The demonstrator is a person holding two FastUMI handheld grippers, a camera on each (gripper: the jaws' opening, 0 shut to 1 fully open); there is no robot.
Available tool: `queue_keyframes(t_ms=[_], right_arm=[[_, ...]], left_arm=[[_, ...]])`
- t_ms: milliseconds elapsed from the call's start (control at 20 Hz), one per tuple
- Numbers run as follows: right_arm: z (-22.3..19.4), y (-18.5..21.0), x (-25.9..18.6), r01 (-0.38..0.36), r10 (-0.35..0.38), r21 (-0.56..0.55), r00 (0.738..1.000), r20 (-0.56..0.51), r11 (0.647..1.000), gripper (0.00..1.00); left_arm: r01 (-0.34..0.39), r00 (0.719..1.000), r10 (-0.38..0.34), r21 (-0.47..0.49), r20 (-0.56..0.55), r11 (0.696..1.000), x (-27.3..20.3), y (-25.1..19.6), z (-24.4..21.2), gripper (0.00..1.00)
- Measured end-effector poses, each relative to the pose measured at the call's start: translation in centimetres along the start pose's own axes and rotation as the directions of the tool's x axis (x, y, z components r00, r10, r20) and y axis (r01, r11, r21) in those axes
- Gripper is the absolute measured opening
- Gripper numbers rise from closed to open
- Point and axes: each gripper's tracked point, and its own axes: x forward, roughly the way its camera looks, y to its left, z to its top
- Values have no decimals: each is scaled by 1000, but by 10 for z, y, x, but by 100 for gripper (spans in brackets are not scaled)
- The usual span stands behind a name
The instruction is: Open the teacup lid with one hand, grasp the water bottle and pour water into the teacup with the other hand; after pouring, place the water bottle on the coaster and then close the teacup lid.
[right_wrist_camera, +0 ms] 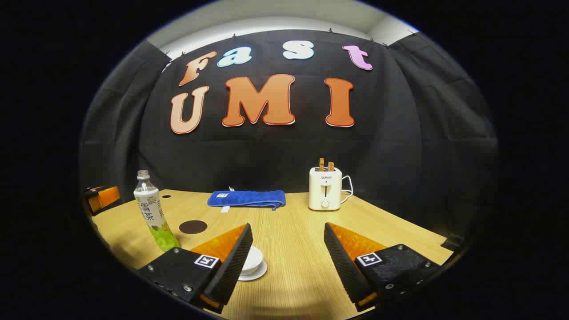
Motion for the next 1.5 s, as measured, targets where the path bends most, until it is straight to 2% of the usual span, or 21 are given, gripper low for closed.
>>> queue_keyframes(t_ms=[150,200,250,450,750,900,1500], right_arm=[[0,0,0,1,-1,1,1000,0,1000,96],[-1,0,0,0,0,0,1000,-1,1000,96],[-1,0,0,0,0,0,1000,-2,1000,96],[1,1,-1,-8,8,-5,1000,7,1000,97],[-2,2,-1,-10,10,-10,1000,5,1000,97],[-3,3,0,-11,11,-7,1000,-1,1000,97],[-13,33,15,-72,72,-7,997,-34,997,97]], left_arm=[[7,1000,-7,2,1,1000,0,-3,-1,84],[-1,1000,1,6,1,1000,1,-1,-1,87],[-4,1000,4,7,-1,1000,0,-1,-1,83],[-5,1000,5,5,-5,1000,0,0,-3,90],[-5,1000,5,8,-9,1000,1,0,-5,90],[-10,1000,10,7,-19,1000,1,2,-8,98],[9,999,-7,28,-45,1000,5,-1,-18,97]])
